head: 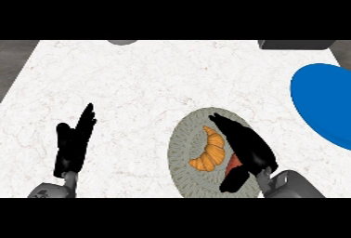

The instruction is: Pick the croissant from the placemat and place it in the plate

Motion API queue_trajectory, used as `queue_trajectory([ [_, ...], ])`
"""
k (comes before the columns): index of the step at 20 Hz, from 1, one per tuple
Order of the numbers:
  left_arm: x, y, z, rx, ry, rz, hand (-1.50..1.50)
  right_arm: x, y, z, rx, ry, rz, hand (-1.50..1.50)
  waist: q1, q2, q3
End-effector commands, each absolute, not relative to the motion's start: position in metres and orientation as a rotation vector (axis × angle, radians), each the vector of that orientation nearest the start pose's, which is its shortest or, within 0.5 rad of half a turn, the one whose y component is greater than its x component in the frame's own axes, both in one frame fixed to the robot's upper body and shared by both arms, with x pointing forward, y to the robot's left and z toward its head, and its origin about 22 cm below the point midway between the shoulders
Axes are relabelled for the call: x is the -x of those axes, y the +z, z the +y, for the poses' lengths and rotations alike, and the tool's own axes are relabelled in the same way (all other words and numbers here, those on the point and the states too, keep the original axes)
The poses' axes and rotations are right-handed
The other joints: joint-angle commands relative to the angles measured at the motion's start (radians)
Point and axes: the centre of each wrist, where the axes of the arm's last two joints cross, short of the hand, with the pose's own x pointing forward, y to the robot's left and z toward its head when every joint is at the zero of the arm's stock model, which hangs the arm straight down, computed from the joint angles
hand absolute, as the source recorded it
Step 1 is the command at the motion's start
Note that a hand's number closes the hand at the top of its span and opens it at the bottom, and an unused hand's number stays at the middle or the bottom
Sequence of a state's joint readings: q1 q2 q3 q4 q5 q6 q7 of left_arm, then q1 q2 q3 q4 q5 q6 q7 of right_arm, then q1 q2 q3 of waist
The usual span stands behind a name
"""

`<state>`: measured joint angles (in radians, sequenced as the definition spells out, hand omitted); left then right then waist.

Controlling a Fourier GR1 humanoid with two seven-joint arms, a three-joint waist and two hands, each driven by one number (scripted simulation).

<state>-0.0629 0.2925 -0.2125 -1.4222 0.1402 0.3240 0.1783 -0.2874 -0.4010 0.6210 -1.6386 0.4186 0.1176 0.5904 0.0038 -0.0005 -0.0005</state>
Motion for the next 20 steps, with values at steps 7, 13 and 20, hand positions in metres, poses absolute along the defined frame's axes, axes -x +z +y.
queue_trajectory([
  [7,-0.268,-0.011,0.255,-0.249,-0.027,-1.278,0.00,-0.267,0.039,-0.156,0.420,1.186,-1.120,-1.50,-0.004,0.001,0.000],
  [13,-0.250,-0.009,0.250,-0.245,-0.025,-1.307,0.00,-0.273,0.024,-0.140,0.407,1.202,-1.098,-1.50,-0.001,0.001,0.001],
  [20,-0.258,0.001,0.238,-0.256,-0.031,-1.283,0.00,-0.273,0.009,-0.131,0.399,1.204,-1.097,-1.50,-0.002,0.001,0.001],
])
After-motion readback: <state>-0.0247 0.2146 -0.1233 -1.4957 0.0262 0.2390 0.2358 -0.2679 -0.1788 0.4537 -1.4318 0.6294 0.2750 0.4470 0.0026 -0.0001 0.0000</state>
